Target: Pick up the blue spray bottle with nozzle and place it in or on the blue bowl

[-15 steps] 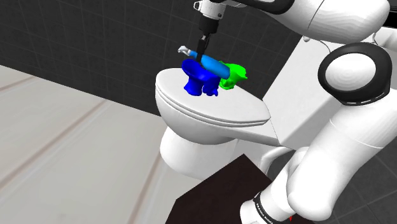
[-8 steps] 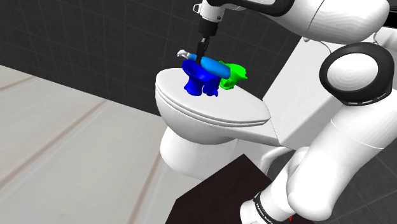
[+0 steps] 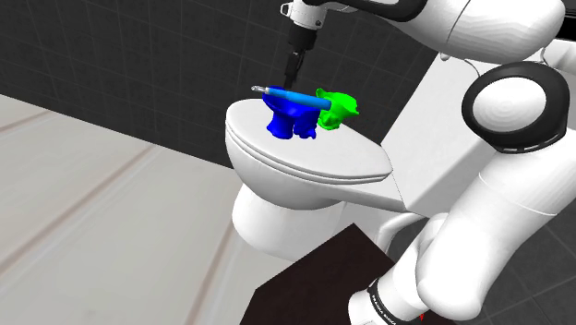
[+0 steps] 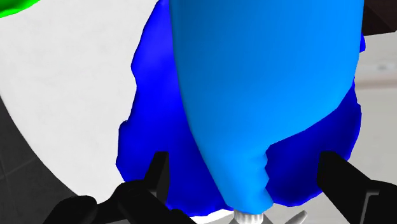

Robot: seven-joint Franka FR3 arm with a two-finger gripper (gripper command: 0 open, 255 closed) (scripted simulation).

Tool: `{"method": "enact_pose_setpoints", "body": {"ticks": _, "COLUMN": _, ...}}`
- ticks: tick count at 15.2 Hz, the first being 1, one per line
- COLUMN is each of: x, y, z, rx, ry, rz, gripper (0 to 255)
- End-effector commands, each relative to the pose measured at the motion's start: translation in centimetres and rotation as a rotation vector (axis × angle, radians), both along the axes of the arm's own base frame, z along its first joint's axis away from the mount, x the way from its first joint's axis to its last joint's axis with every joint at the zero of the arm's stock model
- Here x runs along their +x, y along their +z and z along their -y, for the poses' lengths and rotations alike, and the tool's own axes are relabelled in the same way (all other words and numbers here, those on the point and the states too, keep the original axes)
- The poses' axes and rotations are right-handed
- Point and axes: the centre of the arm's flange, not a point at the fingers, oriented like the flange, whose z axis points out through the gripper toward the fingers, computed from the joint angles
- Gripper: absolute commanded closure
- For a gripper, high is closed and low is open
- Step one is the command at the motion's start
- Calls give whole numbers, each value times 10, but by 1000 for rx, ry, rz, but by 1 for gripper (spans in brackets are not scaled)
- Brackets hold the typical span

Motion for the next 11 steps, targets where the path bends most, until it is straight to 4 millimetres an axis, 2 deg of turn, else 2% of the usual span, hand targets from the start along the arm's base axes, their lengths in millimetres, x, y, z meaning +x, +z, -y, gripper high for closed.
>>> {"method": "enact_pose_setpoints", "body": {"ticks": 1, "x": -1, "y": 20, "z": 0, "rx": 0, "ry": 0, "rz": 0, "gripper": 0}}
{"method": "enact_pose_setpoints", "body": {"ticks": 3, "x": -1, "y": 44, "z": -2, "rx": 0, "ry": 0, "rz": 0, "gripper": 0}}
{"method": "enact_pose_setpoints", "body": {"ticks": 11, "x": -1, "y": 44, "z": -2, "rx": 0, "ry": 0, "rz": 0, "gripper": 0}}
